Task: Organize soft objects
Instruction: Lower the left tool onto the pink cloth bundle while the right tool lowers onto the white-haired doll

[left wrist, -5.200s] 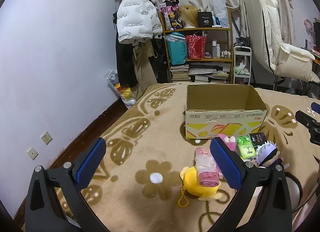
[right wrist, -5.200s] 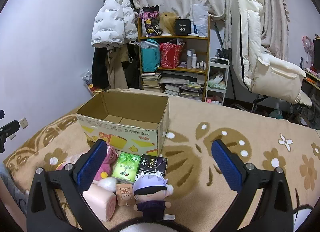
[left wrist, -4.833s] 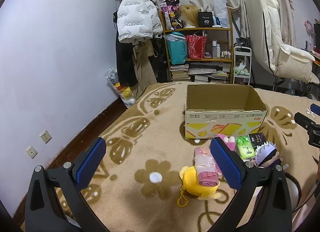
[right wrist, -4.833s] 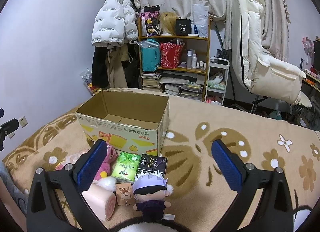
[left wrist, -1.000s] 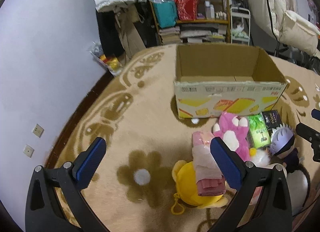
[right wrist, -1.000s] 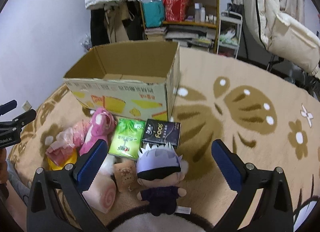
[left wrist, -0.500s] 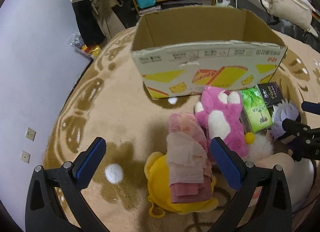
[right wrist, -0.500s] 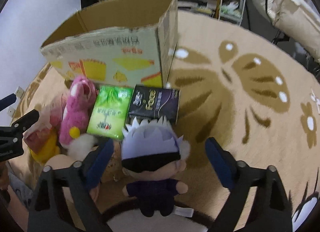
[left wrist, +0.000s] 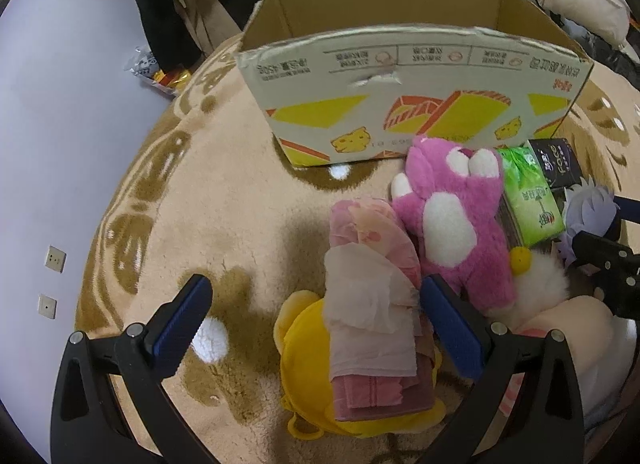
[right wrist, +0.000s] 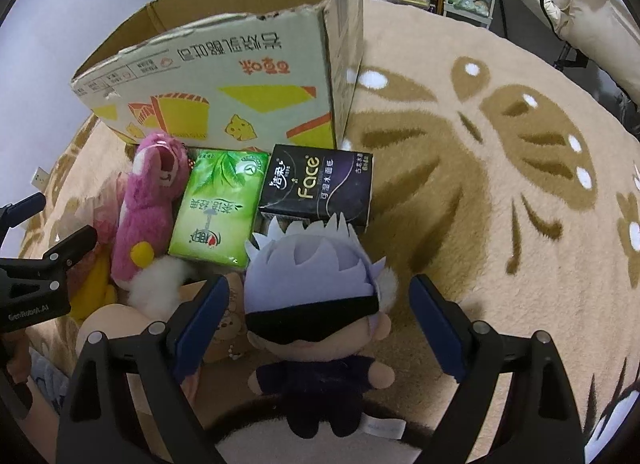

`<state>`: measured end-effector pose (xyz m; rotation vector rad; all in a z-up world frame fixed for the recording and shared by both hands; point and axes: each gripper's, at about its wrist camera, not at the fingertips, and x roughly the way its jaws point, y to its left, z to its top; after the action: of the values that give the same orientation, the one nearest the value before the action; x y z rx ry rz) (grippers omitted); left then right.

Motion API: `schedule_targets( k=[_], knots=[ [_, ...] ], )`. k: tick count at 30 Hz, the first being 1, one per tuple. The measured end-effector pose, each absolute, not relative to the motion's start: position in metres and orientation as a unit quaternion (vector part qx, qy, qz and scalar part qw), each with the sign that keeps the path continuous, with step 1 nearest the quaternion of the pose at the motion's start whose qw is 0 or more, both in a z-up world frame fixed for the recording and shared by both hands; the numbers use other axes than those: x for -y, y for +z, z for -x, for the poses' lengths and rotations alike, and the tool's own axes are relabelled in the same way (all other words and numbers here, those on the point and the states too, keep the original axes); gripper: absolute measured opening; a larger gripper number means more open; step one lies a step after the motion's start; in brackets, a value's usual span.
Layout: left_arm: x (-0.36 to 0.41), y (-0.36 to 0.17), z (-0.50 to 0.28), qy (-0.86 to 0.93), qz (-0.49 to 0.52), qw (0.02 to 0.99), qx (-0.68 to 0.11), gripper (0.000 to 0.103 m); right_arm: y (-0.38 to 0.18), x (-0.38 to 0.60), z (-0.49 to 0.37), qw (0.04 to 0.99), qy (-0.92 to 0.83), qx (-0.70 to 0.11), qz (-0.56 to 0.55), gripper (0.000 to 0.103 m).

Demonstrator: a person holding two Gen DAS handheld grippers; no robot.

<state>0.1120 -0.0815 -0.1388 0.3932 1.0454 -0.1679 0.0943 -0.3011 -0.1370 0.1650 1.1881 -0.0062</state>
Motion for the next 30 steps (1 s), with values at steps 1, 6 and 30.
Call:
schedule_targets(
  k=[1, 6, 30],
  knots=[
    [0.082, -0.140, -0.112, -0.081, -0.189, 0.844, -0.495, 0.103, -0.139, 0.302, -0.095, 0.824, -0.002, -0.561, -0.081, 0.095],
    [0.089, -0.146, -0.112, -0.089, -0.201, 0.837, -0.501, 0.103, -0.145, 0.310, -0.096, 0.817, 0.011, -0.565, -0.118, 0.096],
    [0.085, -0.156, -0.110, -0.117, -0.202, 0.829, -0.508, 0.056, -0.145, 0.316, -0.094, 0.810, 0.015, -0.572, -0.128, 0.067]
  ],
)
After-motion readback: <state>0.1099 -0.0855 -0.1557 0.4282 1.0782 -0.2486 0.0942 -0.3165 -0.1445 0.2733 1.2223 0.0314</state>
